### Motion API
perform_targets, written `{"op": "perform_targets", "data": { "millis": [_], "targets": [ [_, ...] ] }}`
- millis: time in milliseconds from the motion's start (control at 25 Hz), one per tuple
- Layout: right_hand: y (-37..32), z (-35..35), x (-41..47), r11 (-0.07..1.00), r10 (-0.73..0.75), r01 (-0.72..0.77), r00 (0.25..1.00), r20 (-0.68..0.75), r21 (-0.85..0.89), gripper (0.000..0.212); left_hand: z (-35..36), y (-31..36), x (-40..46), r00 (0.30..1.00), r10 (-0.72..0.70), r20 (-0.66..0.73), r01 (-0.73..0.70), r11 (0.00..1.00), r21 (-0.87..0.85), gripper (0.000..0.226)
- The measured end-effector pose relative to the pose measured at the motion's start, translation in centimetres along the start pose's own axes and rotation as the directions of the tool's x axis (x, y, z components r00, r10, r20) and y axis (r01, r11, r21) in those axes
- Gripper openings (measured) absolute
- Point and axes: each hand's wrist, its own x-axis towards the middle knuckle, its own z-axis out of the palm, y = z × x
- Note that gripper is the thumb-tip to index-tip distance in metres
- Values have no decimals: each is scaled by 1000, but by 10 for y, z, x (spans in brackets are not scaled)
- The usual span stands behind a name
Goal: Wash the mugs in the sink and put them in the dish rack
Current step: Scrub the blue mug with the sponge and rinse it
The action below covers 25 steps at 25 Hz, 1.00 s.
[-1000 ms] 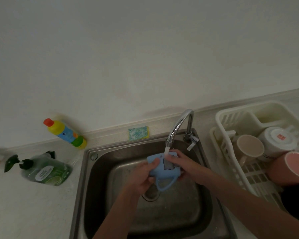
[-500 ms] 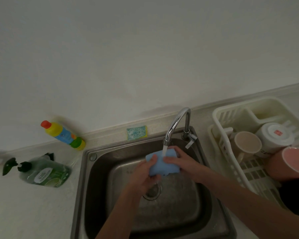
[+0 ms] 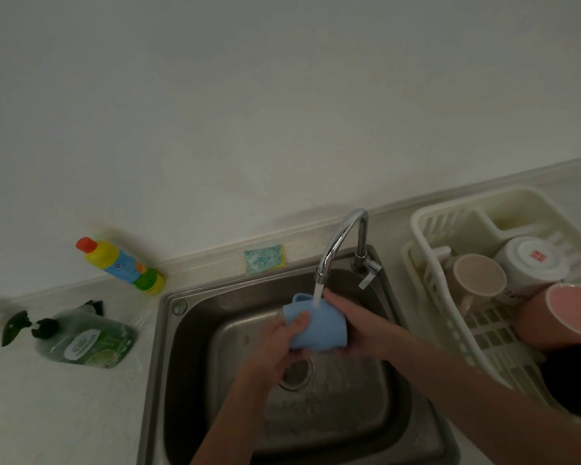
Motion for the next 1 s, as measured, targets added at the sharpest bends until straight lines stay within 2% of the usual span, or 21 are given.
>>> {"op": "perform_targets", "data": {
  "millis": [120,240,360,440,480,560,600,640,720,800,920,1000],
  "targets": [
    [2,-5,0,974,-149,147,989,1,-173,52,-3,7,0,997,-45,69,47,999,-27,36],
    [6,-7,-5,989,-95,103,992,84,-107,50,-4,8,2,997,-51,66,54,998,-45,33],
    [-1,-9,-6,981,-110,123,990,88,-153,57,-4,6,2,996,-48,75,55,994,-95,32],
    [-4,-15,0,981,-120,136,986,119,-137,50,-5,8,2,996,-42,83,51,992,-112,37],
    [-2,-22,3,988,-106,120,985,137,-99,47,-5,6,3,997,-37,74,43,996,-80,41],
    [-4,-6,3,999,21,-18,994,103,-36,59,-3,2,8,996,-67,58,63,996,62,41],
    [-6,3,2,995,61,-53,994,94,-82,62,0,2,9,991,-120,52,116,990,85,39],
    [-5,3,1,991,19,-11,998,65,-133,58,-1,0,12,987,-154,43,149,984,100,35],
    [-9,0,8,977,-47,42,999,-20,-208,51,0,5,8,991,-125,52,122,991,63,31],
    [-12,-6,6,979,-80,89,995,56,-184,47,-4,8,2,993,-98,65,102,993,-65,38],
    [-10,-6,4,989,-40,41,999,10,-143,51,-9,3,6,997,-72,29,71,997,11,52],
    [-10,-5,4,955,-145,143,989,12,-258,49,-10,7,5,997,-56,58,55,998,27,50]
  ]
}}
